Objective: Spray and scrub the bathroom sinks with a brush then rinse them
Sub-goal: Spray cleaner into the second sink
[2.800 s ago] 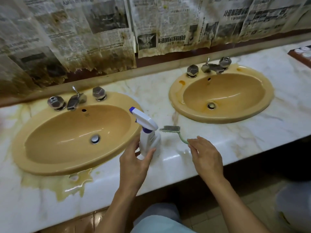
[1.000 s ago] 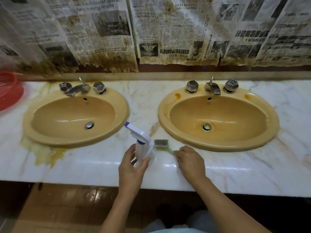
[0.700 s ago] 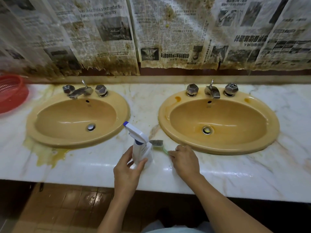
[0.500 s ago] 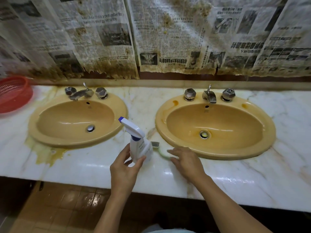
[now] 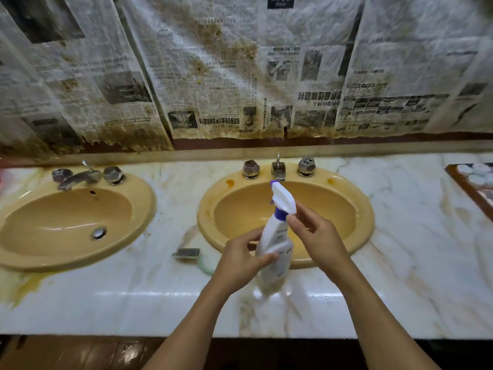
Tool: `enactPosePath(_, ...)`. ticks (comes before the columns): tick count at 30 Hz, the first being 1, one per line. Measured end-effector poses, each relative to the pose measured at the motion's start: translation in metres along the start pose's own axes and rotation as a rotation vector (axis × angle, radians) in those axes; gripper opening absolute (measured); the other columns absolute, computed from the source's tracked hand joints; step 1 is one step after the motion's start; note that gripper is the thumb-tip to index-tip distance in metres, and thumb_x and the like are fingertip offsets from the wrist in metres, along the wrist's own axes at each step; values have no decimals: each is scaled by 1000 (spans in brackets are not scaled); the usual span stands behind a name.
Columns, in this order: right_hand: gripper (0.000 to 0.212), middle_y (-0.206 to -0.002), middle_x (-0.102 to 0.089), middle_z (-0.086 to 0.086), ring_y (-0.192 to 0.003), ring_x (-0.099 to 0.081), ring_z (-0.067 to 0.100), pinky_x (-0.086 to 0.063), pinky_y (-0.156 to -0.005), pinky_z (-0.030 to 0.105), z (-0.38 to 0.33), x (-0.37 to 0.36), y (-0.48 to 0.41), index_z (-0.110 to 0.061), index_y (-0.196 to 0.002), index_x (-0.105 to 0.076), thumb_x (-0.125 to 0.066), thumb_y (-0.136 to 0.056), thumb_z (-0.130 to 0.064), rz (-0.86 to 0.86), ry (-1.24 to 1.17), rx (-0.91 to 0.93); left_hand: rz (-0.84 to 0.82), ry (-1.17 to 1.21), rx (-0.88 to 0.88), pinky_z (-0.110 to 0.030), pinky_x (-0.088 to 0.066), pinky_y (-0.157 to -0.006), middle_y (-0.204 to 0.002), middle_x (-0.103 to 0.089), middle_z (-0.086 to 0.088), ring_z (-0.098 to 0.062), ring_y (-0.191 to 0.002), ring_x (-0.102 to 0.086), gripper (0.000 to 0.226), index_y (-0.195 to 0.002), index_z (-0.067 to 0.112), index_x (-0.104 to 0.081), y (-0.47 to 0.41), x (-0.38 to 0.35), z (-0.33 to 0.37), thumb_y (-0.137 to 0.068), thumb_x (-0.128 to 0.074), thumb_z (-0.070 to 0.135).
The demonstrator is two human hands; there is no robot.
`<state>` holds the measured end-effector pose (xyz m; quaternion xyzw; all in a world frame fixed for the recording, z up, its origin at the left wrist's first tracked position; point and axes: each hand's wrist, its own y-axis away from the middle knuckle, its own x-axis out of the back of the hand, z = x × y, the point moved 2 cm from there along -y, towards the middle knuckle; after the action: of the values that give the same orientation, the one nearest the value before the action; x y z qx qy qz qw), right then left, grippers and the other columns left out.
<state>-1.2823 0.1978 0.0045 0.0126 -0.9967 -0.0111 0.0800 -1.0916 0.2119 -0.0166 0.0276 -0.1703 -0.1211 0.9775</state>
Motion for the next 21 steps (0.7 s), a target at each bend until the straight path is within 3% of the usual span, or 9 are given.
enactPosePath(4,26,-107,-75,-6,-99,-70,15,-58,-87,44,6,20,-6,-43,-123,-67,-67,-97,-36,7,-35,-72,-155,54,114,-40,-59,-93,-117,-74,14,-13,-105,-72,43,-126,33,-71,-22,-37,-3,-87,-79,17)
enactPosePath(8,35,-113,-72,-14,-94,-70,2,-56,-80,29,27,34,-18,-39,-129,-65,-70,-94,-41,66,-46,-174,-270,160,185,-28,-59,-81,-121,-74,11,-19,-110,-71,42,-129,29,-70,-30,-56,-5,-90,-78,15)
enactPosePath(12,29,-100,-75,-9,-93,-72,12,-52,-75,28,47,38,-30,-24,-110,-73,-73,-91,-45,27,-85,-284,-321,209,241,-34,-61,-84,-124,-73,3,-21,-111,-72,42,-130,26,-70,-33,-63,-11,-90,-78,14)
enactPosePath(16,25,-92,-75,-7,-80,-70,8,-50,-67,25,52,33,-33,-22,-105,-73,-72,-92,-44,62,-79,-289,-285,246,292,-45,-61,-93,-122,-74,-3,-24,-111,-73,41,-129,22,-70,-33,-65,-20,-90,-79,13)
enactPosePath(21,26,-76,-67,-9,-64,-60,5,-46,-64,26,55,27,-35,-18,-95,-70,-69,-94,-43,118,-65,-283,-253,305,300,-44,-60,-95,-121,-74,-6,-24,-113,-71,47,-125,20,-71,-31,-67,-25,-82,-86,10)
